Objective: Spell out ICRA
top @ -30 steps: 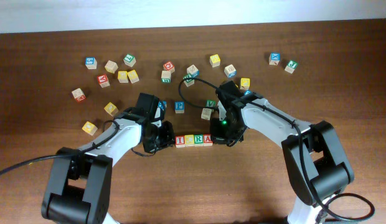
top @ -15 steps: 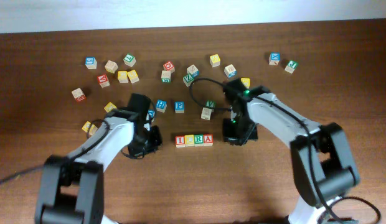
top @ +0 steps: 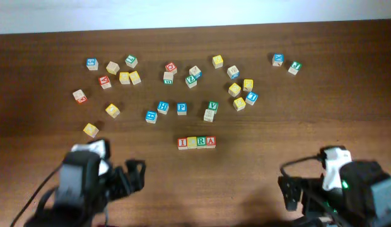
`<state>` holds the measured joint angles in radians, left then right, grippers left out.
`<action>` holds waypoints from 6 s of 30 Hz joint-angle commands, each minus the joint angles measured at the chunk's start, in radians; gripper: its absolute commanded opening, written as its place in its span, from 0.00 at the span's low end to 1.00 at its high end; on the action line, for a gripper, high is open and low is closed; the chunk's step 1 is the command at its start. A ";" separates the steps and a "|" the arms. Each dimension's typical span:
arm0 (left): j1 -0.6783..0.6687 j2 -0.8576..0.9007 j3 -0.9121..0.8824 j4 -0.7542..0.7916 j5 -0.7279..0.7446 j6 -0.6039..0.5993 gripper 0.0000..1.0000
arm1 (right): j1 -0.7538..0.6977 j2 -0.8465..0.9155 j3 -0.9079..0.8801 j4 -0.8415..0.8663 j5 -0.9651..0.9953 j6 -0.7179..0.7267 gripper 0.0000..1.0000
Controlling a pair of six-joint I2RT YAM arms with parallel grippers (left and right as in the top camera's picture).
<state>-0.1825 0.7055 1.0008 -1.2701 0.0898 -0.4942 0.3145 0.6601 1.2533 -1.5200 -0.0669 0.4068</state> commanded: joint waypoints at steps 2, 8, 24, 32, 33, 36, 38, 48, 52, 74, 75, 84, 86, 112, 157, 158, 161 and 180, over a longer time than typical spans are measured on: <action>0.002 -0.256 0.008 -0.073 -0.148 -0.085 0.99 | -0.001 -0.032 -0.010 -0.022 0.012 -0.006 0.98; 0.002 -0.323 0.008 -0.095 -0.146 -0.085 0.99 | -0.001 -0.031 -0.010 -0.022 0.012 -0.006 0.98; 0.002 -0.323 0.008 -0.304 -0.146 -0.085 0.99 | -0.208 -0.208 -0.076 0.166 0.051 -0.072 0.98; 0.002 -0.323 0.008 -0.304 -0.147 -0.085 0.99 | -0.257 -0.508 -0.624 0.721 -0.001 -0.217 0.98; 0.002 -0.323 0.008 -0.304 -0.146 -0.085 0.99 | -0.264 -0.522 -0.687 0.798 -0.023 -0.217 0.98; 0.002 -0.323 0.008 -0.304 -0.146 -0.085 0.99 | -0.266 -0.611 -0.903 1.053 -0.083 -0.216 0.98; 0.002 -0.323 0.008 -0.304 -0.146 -0.085 0.99 | -0.266 -0.658 -0.978 1.133 -0.108 -0.216 0.98; 0.002 -0.323 0.008 -0.304 -0.146 -0.085 0.99 | -0.264 -0.657 -1.192 1.513 -0.095 -0.212 0.98; 0.002 -0.323 0.008 -0.304 -0.146 -0.085 0.99 | -0.264 -0.657 -1.248 1.607 -0.067 -0.212 0.98; 0.002 -0.323 0.008 -0.304 -0.146 -0.085 0.99 | -0.295 -0.657 -1.248 1.437 0.047 -0.426 0.98; 0.002 -0.323 0.008 -0.304 -0.146 -0.085 0.99 | -0.295 -0.657 -1.248 1.437 0.053 -0.426 0.98; 0.002 -0.323 0.008 -0.304 -0.146 -0.085 0.99 | -0.295 -0.657 -1.248 1.437 0.053 -0.399 0.98; 0.002 -0.323 0.008 -0.304 -0.146 -0.085 0.99 | -0.295 -0.657 -1.248 1.437 0.050 -0.399 0.98; 0.002 -0.323 0.008 -0.343 -0.146 -0.085 0.99 | -0.295 -0.657 -1.248 1.440 0.049 -0.399 0.99; 0.245 -0.700 -0.679 0.877 -0.163 0.473 0.99 | -0.295 -0.657 -1.248 1.440 0.050 -0.399 0.98; 0.245 -0.700 -0.689 0.885 -0.171 0.473 0.99 | -0.295 -0.657 -1.248 1.440 0.050 -0.399 0.98; 0.245 -0.700 -0.800 1.013 -0.177 0.472 0.99 | -0.295 -0.657 -1.248 1.440 0.050 -0.399 0.98; 0.242 -0.701 -0.992 1.189 -0.150 0.509 0.99 | -0.295 -0.657 -1.248 1.440 0.049 -0.399 0.98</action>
<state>0.0559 0.0128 0.0128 -0.0746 -0.0788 -0.0101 0.0265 0.0113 0.0105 -0.0742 -0.0254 0.0002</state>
